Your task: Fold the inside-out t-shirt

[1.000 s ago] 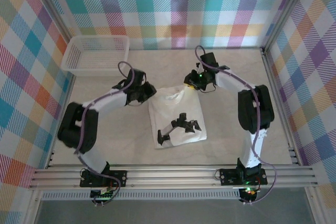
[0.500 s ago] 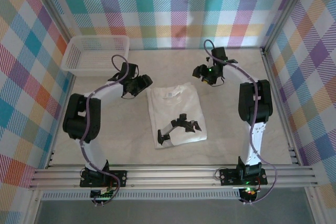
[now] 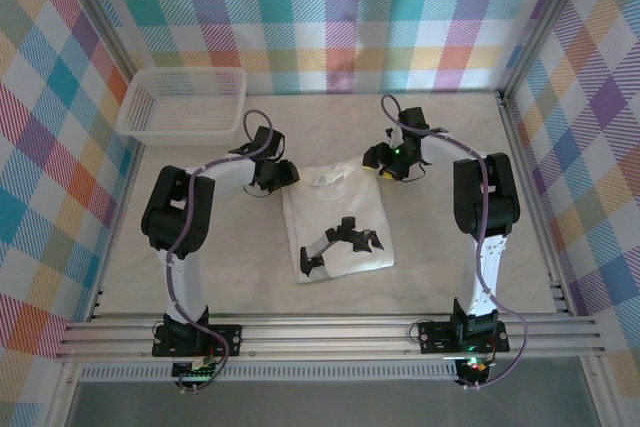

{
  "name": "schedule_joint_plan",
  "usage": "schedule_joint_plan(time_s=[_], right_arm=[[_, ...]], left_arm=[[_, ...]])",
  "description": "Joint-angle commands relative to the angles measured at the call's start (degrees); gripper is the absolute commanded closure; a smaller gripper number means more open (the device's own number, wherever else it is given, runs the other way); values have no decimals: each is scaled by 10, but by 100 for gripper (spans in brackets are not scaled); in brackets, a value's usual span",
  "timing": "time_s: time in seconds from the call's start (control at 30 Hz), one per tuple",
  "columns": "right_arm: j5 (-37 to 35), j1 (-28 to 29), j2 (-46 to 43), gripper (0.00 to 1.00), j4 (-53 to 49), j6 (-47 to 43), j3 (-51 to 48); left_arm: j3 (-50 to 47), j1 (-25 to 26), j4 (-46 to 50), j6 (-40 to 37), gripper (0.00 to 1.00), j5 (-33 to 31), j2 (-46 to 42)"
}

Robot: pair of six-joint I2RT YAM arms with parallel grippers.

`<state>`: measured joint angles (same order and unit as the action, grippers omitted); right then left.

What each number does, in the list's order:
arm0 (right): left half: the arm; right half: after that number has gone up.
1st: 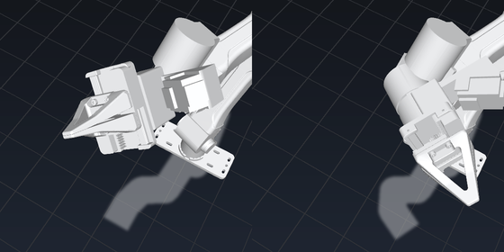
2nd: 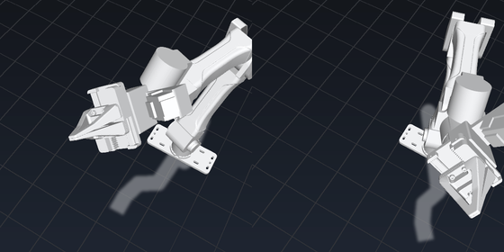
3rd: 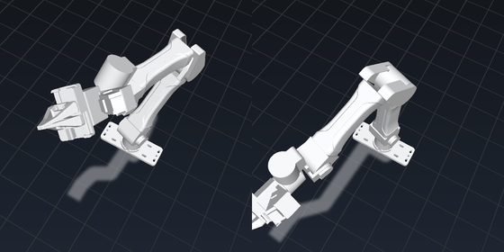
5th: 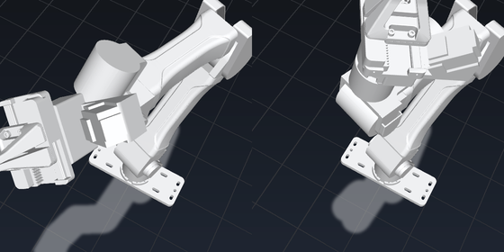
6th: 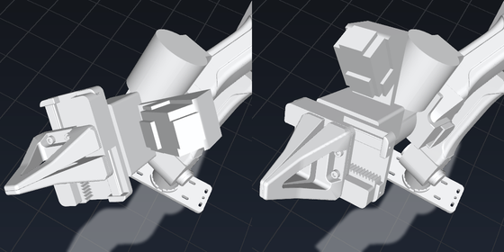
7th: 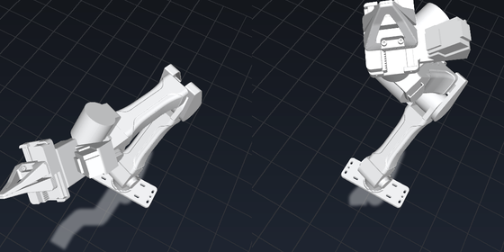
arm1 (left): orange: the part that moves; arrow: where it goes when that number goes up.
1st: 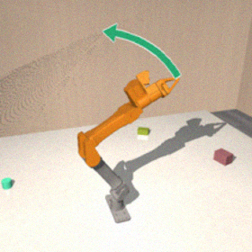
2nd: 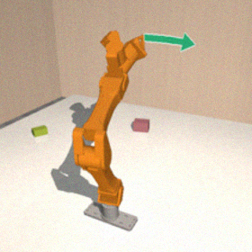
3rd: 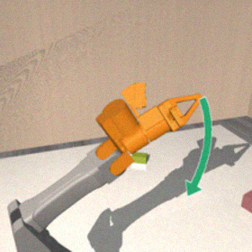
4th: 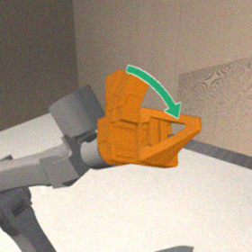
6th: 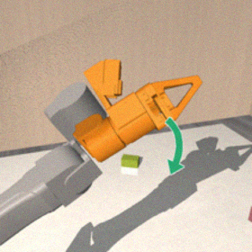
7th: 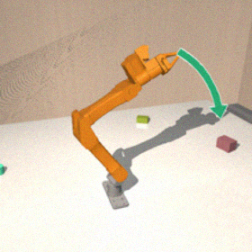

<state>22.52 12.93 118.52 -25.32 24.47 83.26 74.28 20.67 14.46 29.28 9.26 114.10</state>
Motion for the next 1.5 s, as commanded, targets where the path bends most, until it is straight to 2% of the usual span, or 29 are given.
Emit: schedule_joint_plan(time_s=[0.0,0.03,0.13,0.3,0.53,0.6,0.63,0.7,0.8,0.87,1.03,1.2,1.27,1.37,1.47], right_arm=[[-17,1,-24,38,0,-22,-10],[-36,1,-23,34,-1,-25,-11],[-58,1,-13,24,5,-38,-10],[-14,8,23,28,5,-31,11],[47,29,43,32,64,28,-8],[58,32,50,37,75,38,-4],[66,34,56,43,77,43,1],[71,34,65,57,71,45,16],[60,34,60,84,51,41,33],[58,33,42,99,37,36,45],[93,16,-40,100,-7,43,101],[130,10,-161,100,1,14,153],[124,10,-216,100,57,6,103],[86,9,-280,100,171,6,-46],[118,10,-286,100,209,8,-157]], left_arm=[[34,9,-36,-16,92,53,32],[37,10,-37,-18,100,59,36],[45,10,-31,-37,100,77,46],[56,10,-30,-49,100,100,57],[79,10,-29,-42,100,107,64],[77,10,-38,-37,100,113,66],[75,10,-43,-33,100,118,66],[73,10,-50,-25,100,123,64],[68,8,-54,-16,100,126,55],[59,1,-71,2,100,148,42],[57,-27,-139,94,100,240,-53],[116,-41,-99,93,100,247,-186],[98,-41,-99,90,100,235,-230],[-1,-34,-140,111,100,220,-286],[-129,-20,-168,131,100,203,-318]])
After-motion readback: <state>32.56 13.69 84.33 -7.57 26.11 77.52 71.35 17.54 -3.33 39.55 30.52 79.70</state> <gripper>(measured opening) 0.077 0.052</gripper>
